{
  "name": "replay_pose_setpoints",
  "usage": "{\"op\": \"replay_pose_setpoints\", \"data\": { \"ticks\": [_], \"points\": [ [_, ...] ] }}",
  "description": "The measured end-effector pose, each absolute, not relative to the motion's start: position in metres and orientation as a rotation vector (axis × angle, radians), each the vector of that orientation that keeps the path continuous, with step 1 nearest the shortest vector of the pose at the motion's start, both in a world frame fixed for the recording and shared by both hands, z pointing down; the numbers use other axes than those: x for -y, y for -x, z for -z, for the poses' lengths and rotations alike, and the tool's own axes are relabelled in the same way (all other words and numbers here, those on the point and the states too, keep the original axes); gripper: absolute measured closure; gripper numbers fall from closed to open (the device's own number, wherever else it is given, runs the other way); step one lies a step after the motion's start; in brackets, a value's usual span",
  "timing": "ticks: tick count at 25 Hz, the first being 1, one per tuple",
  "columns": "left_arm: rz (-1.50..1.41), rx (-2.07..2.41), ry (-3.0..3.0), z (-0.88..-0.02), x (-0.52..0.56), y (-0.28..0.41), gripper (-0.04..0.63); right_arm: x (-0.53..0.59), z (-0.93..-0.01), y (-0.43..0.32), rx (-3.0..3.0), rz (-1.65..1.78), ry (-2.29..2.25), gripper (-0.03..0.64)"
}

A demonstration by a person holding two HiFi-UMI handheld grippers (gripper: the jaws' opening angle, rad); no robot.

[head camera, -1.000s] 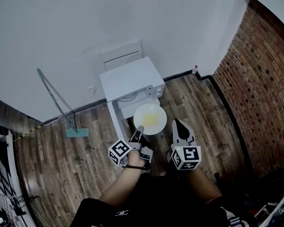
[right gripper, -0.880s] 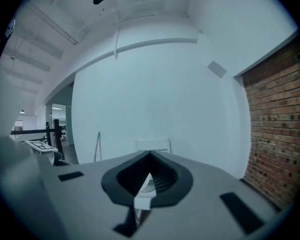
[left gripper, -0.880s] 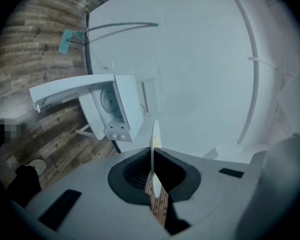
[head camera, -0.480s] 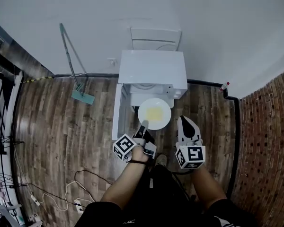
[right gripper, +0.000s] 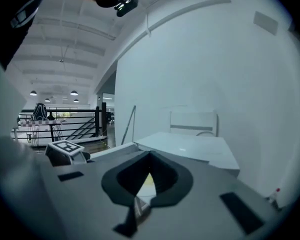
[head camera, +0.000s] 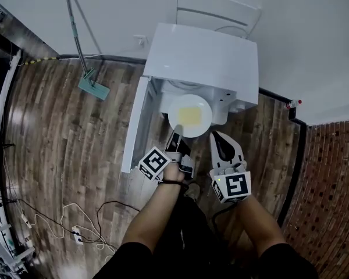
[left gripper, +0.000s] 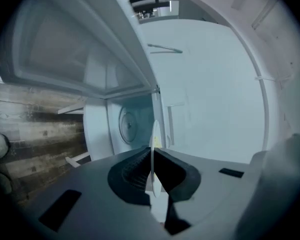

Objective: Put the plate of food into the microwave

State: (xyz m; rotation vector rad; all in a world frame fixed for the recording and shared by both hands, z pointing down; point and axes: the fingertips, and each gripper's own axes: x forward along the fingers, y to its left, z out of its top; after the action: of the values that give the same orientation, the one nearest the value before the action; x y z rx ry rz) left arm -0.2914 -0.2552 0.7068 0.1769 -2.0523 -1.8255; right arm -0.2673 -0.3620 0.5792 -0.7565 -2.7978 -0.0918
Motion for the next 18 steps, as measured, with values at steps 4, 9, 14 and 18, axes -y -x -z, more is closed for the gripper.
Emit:
{"op": "replay_pose_setpoints", "data": {
  "ticks": [4, 9, 14, 18],
  "points": [
    [1.875, 2.047, -0.153, -0.763, 0.251, 0.331, 0.584, 0.363, -0.638, 0.305, 2.822, -0.026, 0.714, 0.611],
    [1.901, 2.067, -0.163, -0.817, 0.25, 0.377, 0.584, 0.372, -0.705, 0.342, 2.891, -0.181, 0.636, 0.611],
    [1.924, 2.101, -0.198, -0.849, 0.252, 0.411, 0.584, 0.38, -0.761, 0.355, 2.951, -0.223, 0.613, 0.611],
    [1.865, 2.184, -0.241, -0.852, 0.252, 0.428, 0.584, 0.378, -0.802, 0.355, 2.977, -0.183, 0.64, 0.611]
  ]
}}
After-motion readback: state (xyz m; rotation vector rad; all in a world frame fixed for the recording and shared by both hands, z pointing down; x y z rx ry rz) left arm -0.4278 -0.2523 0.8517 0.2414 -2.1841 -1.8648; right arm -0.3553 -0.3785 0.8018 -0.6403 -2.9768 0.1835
